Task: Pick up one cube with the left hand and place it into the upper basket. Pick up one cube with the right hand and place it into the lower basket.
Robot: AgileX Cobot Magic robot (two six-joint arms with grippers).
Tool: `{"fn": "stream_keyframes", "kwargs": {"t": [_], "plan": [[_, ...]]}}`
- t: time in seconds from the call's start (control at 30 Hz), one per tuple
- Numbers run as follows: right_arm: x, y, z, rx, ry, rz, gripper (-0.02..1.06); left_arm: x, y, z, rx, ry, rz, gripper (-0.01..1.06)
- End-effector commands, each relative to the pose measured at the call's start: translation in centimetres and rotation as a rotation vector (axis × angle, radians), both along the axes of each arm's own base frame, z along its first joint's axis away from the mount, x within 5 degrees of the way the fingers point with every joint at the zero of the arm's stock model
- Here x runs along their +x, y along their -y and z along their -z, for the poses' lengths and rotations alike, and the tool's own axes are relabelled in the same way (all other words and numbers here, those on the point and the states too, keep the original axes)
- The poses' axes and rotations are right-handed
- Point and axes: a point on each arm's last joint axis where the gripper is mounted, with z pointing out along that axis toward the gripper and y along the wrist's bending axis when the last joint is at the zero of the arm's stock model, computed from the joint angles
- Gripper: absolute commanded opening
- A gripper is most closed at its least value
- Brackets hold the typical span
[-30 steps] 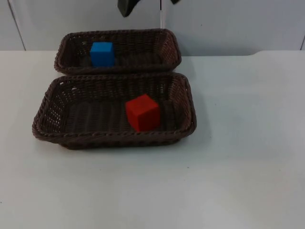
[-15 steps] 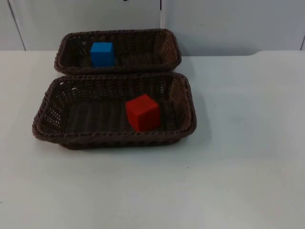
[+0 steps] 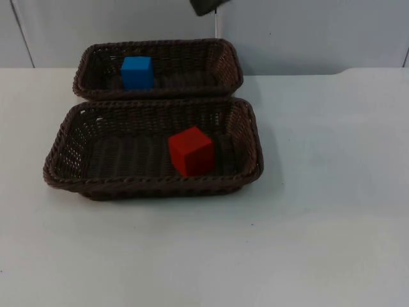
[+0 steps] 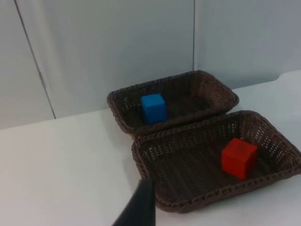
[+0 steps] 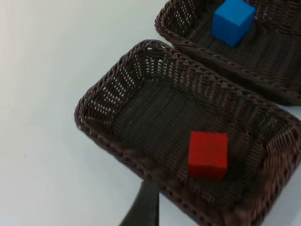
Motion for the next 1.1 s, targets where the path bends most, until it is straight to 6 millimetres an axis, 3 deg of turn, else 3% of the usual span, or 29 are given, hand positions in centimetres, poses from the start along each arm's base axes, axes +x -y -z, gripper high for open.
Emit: {"fn": "stream_keyframes", "kwargs": {"t": [0.0, 0.17, 0.33, 0.47, 0.73, 1.07], "plan": [[-1.6, 1.4, -0.3, 0.033, 0.048, -0.011, 0.82, -0.8, 0.0, 0.0, -0.009, -0.017, 0.013, 0.90], [-4.5, 4.3, -0.2, 0.059, 0.116, -0.040, 0.82, -2.2, -0.2, 0.8, 0.004, -0.036, 0.021, 0.90], [-7.1, 6.9, -0.5, 0.069, 0.165, -0.057, 0.82, -2.2, 0.0, 1.2, -0.008, -0.082, 0.043, 0.90], [-9.4, 9.2, -1.2, 0.114, 0.213, -0.056, 0.82, -1.5, 0.3, 2.9, -0.005, -0.150, 0.050, 0.90], [-12.9, 12.9, -1.9, 0.183, 0.327, -0.058, 0.82, -1.6, 0.2, 2.8, 0.000, -0.146, 0.045, 0.90], [-17.3, 17.4, -1.4, 0.248, 0.410, -0.047, 0.82, -1.6, 0.0, 3.2, -0.005, -0.181, 0.018, 0.90]]}}
